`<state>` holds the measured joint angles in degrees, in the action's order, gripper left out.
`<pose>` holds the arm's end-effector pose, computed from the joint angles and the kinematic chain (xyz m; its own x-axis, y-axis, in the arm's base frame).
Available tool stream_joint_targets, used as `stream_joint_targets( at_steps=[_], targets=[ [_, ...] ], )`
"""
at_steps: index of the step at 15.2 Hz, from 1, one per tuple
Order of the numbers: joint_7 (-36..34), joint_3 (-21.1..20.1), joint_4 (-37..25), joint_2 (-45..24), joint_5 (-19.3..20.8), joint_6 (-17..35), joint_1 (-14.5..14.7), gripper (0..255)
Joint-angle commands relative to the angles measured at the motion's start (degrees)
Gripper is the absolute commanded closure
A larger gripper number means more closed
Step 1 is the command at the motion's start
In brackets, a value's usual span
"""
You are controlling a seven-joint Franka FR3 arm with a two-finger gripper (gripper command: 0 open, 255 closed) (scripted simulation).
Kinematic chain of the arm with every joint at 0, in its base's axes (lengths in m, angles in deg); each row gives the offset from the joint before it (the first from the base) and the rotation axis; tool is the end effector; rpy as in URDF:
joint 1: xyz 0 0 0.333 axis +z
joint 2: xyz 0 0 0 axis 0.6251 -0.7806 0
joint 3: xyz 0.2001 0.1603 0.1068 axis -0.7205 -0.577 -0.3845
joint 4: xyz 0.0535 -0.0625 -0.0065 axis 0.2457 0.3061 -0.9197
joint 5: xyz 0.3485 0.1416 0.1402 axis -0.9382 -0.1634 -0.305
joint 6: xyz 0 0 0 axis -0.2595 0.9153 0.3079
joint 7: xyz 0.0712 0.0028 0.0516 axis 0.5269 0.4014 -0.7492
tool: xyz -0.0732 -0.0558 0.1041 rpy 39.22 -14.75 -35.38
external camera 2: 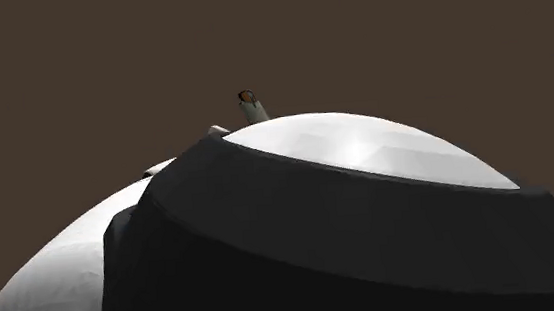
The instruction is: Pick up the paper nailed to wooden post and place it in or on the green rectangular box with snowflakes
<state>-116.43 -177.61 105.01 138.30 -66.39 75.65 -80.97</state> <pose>0.3904 0.3839 0.2985 0.3177 0.3522 0.8803 -0.3381 -0.8253 0.4522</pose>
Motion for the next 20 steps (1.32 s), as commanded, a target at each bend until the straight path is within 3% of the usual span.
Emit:
stream_joint_targets(
  at_steps=[1,8,15,16,20],
  targets=[
    [-1.6,-1.6,-2.2,2.6,0.2,0.5,-2.8,0],
    [-2.2,-1.8,-2.7,3.5,0.9,4.8,-7.5,0],
    [-2.2,-1.8,-2.7,3.5,1.0,4.8,-7.5,0],
    [-2.3,-1.8,-2.6,3.6,1.0,4.9,-7.6,255],
    [-2.3,-1.5,-1.9,3.5,1.1,5.2,-7.1,255]
  ],
)
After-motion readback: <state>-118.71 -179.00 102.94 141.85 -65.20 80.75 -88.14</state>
